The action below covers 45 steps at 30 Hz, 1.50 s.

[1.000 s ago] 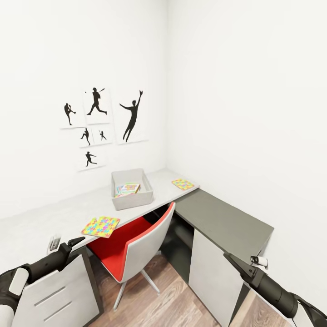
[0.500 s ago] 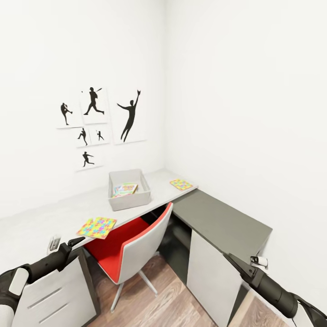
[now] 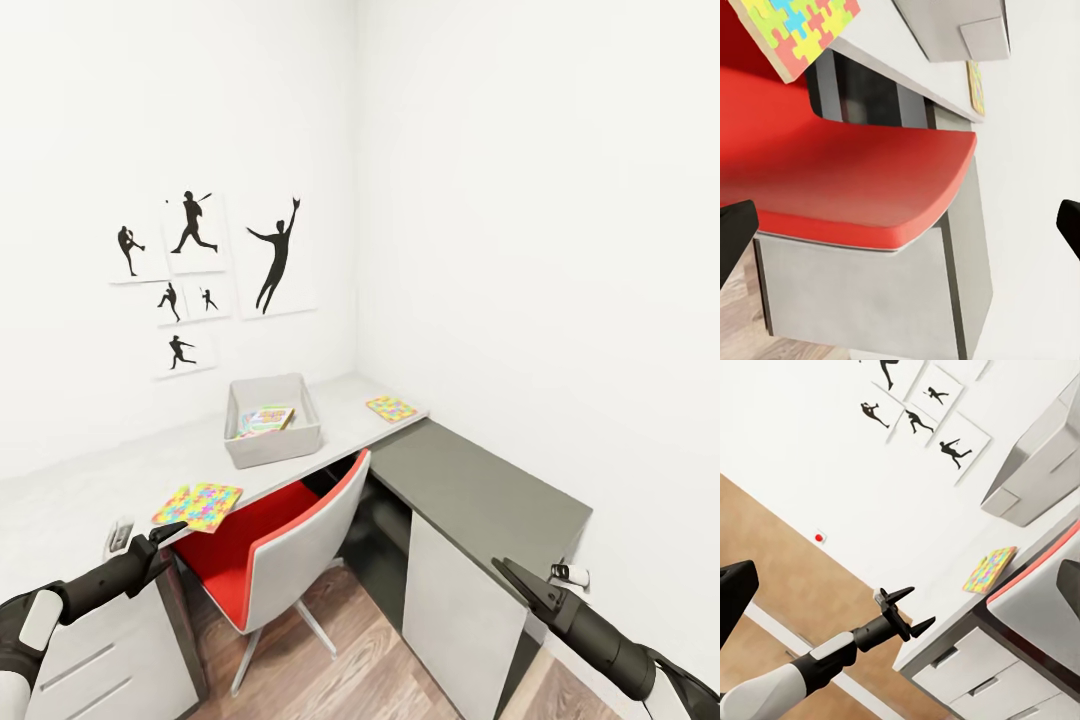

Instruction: Put all the toys in the child's room - the three board games (two on the bed and one on the table), the two jigsaw puzzles on the table, and the tennis ball on the table - inside the toy box on the table in the child's room.

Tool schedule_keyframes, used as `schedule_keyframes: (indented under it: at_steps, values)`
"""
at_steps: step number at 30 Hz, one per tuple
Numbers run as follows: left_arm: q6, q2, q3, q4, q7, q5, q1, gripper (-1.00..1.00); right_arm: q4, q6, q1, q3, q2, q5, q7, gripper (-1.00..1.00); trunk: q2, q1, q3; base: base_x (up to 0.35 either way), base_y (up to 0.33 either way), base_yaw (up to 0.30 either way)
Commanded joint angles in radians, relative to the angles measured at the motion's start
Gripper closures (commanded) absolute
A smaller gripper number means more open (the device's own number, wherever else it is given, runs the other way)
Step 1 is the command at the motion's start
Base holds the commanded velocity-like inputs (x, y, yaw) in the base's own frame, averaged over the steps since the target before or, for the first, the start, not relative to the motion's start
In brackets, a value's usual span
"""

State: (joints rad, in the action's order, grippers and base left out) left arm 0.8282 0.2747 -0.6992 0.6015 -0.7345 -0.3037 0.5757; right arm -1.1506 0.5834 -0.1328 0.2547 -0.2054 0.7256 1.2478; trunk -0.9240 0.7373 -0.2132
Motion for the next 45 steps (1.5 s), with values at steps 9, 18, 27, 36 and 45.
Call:
schedule_keyframes:
  at_steps: [9,18,27,36,45]
  values:
    - [0.005,0.0,-0.003,0.0,-0.003,0.001,0.001,-1.0,0.0,0.009,-0.001,0.0,0.0,0.005,0.001,-1.0,-0.001,0.0,-0.001,0.147,0.038,0.0]
    - [0.005,0.0,-0.003,0.0,-0.003,0.001,0.001,-1.0,0.0,0.009,-0.001,0.0,0.0,0.005,0.001,-1.0,-0.001,0.0,-0.001,0.04,0.016,0.0]
    - [0.005,0.0,-0.004,0.0,-0.003,0.002,0.001,-1.0,0.001,0.009,-0.001,0.0,0.0,0.005,-0.003,-1.0,-0.001,0.0,-0.001,0.004,0.002,0.0]
    - [0.005,0.0,-0.004,0.0,-0.004,0.002,0.001,-1.0,0.002,0.009,-0.001,0.0,0.0,0.005,-0.012,-1.0,-0.001,0.0,-0.001,0.0,0.048,0.0]
    - [0.006,0.0,-0.005,0.0,-0.005,0.001,0.001,-1.0,0.002,0.009,-0.001,0.0,0.0,0.006,-0.013,-1.0,-0.001,0.0,-0.001,0.0,0.011,0.0]
